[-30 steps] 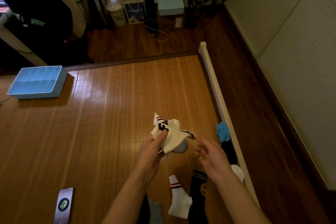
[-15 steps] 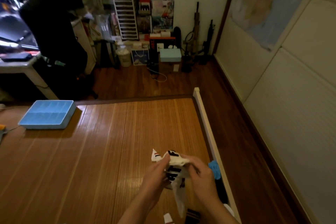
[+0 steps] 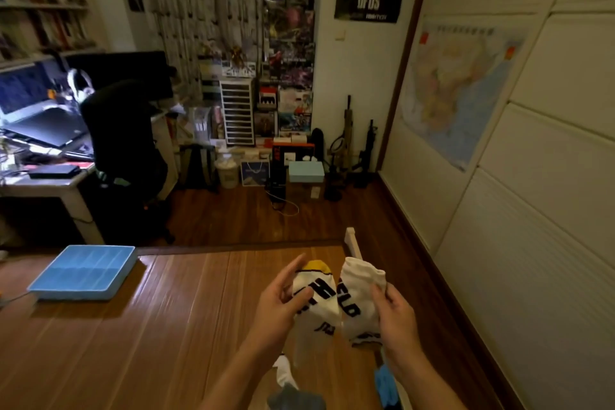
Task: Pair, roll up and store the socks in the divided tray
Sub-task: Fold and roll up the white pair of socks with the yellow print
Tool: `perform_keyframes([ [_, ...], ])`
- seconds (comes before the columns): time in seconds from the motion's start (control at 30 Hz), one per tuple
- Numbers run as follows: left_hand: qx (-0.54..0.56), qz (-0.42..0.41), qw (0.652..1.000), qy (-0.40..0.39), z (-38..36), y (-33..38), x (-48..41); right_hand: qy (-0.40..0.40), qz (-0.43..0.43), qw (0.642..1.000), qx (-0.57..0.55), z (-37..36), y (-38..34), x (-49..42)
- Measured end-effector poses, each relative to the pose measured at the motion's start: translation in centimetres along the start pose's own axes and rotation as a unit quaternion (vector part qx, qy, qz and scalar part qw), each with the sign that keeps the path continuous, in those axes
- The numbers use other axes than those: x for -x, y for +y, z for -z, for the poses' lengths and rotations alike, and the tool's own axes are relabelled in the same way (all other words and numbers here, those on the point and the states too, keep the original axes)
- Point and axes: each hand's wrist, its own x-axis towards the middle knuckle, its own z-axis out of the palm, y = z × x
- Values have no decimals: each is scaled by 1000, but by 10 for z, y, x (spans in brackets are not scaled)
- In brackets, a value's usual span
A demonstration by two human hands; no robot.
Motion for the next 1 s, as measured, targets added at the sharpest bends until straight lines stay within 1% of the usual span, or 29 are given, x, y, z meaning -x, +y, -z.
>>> perform_keyframes([
  [0.07,24,-9,1000,-6,-3,10,-4,-13,-10,1000,-12,-1,-6,-2],
  [0.2,127,4,992,-15,-7,26,-14,-43,-40,998,-22,-4,-12,4],
  [0.27,166,17,986,-7,-10,29,-20,-88,-68,993,-29,-8,-13,10],
  [0.33,164,36,986,19,-13,26,-26,-138,-114,978,-103,-13,-10,16],
  [0.4,127,65,988,53,-11,16,-32,-184,-162,949,-196,-17,-12,24],
  [0.43,107,76,989,71,-9,10,-34,-198,-182,935,-231,-17,-14,28],
  [0.47,83,83,989,85,-5,3,-35,-206,-188,929,-242,-17,-16,29],
  [0.5,53,88,990,95,-1,-2,-36,-203,-181,933,-234,-16,-20,29],
  [0.53,20,94,991,97,4,-8,-36,-191,-167,945,-206,-16,-24,28],
  [0.57,-16,103,991,89,10,-13,-36,-178,-159,955,-175,-14,-27,27],
  [0.63,-89,141,984,65,18,-20,-32,-167,-163,962,-143,-12,-33,23],
  [0.67,-157,148,975,47,20,-22,-29,-161,-170,963,-133,-11,-36,22],
  [0.7,-269,138,953,21,20,-24,-24,-154,-178,963,-129,-9,-38,20],
  [0.73,-397,100,912,-5,19,-26,-19,-144,-187,963,-130,-9,-41,20],
  [0.77,-494,41,868,-24,18,-28,-15,-135,-197,961,-139,-9,-45,20],
  [0.8,-523,-21,851,-44,14,-28,-9,-129,-207,958,-150,-9,-48,21],
  [0.87,-489,-165,849,-113,9,-24,0,-121,-217,954,-168,-9,-53,22],
  [0.9,-486,-239,827,-151,6,-21,3,-117,-217,953,-174,-9,-55,22],
  [0.93,-496,-307,794,-171,4,-20,6,-117,-216,953,-179,-8,-57,23],
  [0.97,-504,-371,761,-168,3,-22,7,-121,-216,952,-182,-8,-59,24],
  [1.0,-512,-418,734,-157,2,-23,6,-125,-218,951,-183,-9,-61,25],
])
